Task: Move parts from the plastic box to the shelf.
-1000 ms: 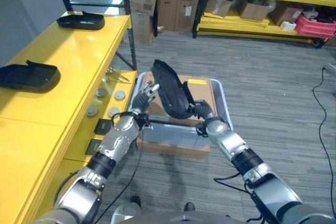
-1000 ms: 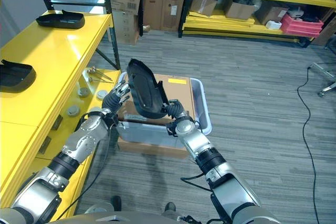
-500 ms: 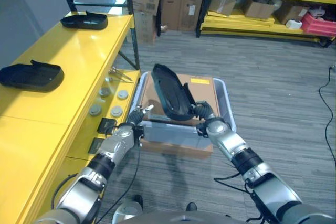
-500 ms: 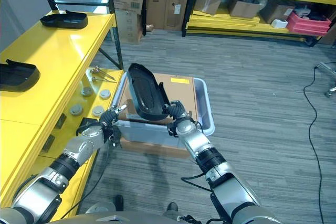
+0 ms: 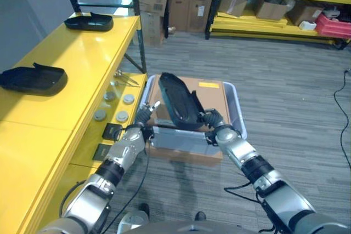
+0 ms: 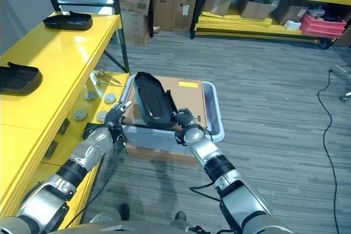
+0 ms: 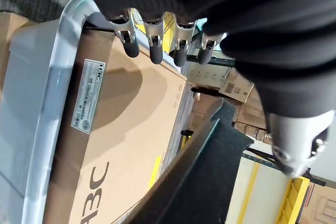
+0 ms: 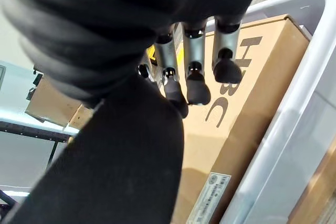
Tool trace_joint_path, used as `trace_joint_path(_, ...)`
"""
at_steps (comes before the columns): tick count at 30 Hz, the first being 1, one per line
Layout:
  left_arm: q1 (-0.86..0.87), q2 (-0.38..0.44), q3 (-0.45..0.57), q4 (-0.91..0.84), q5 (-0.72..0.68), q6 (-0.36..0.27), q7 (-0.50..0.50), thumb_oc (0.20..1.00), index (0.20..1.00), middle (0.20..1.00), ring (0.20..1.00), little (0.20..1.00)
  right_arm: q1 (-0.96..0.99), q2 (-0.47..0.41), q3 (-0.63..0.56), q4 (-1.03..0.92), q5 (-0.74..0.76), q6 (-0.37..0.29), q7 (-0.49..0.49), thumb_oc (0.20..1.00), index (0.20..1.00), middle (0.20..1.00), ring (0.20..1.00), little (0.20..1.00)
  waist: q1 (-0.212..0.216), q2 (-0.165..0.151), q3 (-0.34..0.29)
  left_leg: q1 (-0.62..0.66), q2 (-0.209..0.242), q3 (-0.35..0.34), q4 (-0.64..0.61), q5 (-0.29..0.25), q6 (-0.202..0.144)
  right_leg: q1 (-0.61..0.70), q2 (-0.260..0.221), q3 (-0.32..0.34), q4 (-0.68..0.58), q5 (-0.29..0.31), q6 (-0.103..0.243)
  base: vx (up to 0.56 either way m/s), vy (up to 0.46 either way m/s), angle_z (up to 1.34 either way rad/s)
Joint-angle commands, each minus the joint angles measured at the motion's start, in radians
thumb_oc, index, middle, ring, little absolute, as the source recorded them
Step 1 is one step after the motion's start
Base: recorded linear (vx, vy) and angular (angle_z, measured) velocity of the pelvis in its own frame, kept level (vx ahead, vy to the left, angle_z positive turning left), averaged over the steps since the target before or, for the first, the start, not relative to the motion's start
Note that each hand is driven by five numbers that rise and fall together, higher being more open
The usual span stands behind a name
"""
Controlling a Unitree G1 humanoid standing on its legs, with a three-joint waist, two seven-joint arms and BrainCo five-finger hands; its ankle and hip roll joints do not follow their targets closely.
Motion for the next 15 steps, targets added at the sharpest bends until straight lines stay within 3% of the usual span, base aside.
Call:
trace_joint_path(1, -0.149, -0.025, -0.065, -0.007, 0.034, -0.041, -0.055, 1.0, 1.0, 1.0, 1.0, 1.0, -0.149, 0.01, 0.02, 0.001, 0.002, -0.075, -0.006, 0.2, 0.2, 0.2, 0.2, 0.2, 0.034, 0.014, -0.041, -0.009, 0.044, -0.021, 0.027, -0.042, -0.027, -0.023, -0.071, -0.024, 0.068, -0.05, 0.092, 0.0, 0.0, 0.0)
trace_joint_path(9, -0.174, -0.026, -0.148, -0.013, 0.087, 0.05, -0.078, 1.0, 1.0, 1.0, 1.0, 1.0, -0.172, 0.036, 0.049, 0.021, -0.011, -0.079, 0.014, 0.2, 0.2, 0.2, 0.2, 0.2, 0.029, 0.016, -0.045, -0.007, 0.045, -0.013, 0.028, -0.047, -0.028, -0.024, -0.07, -0.016, 0.069, -0.054, 0.092, 0.0, 0.0, 0.0)
trace_joint_path(15, -0.213, -0.008, -0.198, 0.016, 0.202, 0.134, -0.124, 1.0, 1.0, 1.0, 1.0, 1.0, -0.201, 0.06, 0.079, 0.037, -0.024, -0.07, 0.021, 0.2, 0.2, 0.2, 0.2, 0.2, 0.029, 0.022, -0.045, -0.007, 0.043, -0.013, 0.03, -0.048, -0.027, -0.026, -0.07, -0.013, 0.071, -0.055, 0.092, 0.0, 0.0, 0.0)
